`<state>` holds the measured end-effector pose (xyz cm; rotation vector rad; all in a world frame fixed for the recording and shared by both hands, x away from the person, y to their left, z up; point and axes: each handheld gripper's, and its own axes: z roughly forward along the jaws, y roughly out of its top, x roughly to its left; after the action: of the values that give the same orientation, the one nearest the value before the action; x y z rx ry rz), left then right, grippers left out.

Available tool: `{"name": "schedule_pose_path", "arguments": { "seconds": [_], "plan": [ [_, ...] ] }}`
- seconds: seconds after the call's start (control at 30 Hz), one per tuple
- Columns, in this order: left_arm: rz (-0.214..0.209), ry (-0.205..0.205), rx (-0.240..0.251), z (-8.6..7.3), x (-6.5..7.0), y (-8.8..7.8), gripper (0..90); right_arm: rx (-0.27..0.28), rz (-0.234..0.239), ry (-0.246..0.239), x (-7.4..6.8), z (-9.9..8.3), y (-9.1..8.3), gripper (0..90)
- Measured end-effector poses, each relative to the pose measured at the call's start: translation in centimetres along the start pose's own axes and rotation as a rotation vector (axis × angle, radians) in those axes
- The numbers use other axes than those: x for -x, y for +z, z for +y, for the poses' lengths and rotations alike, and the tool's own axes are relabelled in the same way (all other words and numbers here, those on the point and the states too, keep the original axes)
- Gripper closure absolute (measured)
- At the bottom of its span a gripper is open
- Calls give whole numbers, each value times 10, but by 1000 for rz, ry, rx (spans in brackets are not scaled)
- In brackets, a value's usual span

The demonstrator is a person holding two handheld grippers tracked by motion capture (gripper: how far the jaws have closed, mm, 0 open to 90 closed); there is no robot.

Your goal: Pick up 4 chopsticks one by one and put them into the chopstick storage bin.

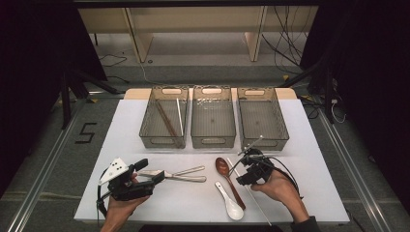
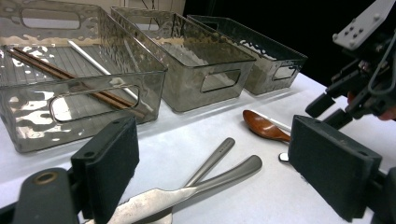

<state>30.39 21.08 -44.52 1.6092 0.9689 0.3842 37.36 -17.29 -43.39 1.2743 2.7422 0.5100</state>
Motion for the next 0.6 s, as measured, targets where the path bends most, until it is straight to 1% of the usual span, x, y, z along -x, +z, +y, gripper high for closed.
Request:
{"name": "schedule_pose_path", "arguments": {
  "seconds": [0.03, 0.13, 0.2, 0.33, 0.6],
  "plan": [
    [0, 1, 0, 0, 0, 0, 159, -13, -6, -8, 0, -1, 2, 472],
    [0, 1, 1, 0, 0, 0, 159, -46, -7, -3, -2, -5, 7, 506],
    [0, 0, 0, 0, 0, 0, 159, -60, -17, -5, -2, -7, 8, 525],
    [1, 1, 1, 0, 0, 0, 159, -75, -31, -11, -1, -8, 8, 581],
    [0, 2, 1, 0, 0, 0, 159, -111, -25, -27, -5, -10, 13, 656]
  ]
}}
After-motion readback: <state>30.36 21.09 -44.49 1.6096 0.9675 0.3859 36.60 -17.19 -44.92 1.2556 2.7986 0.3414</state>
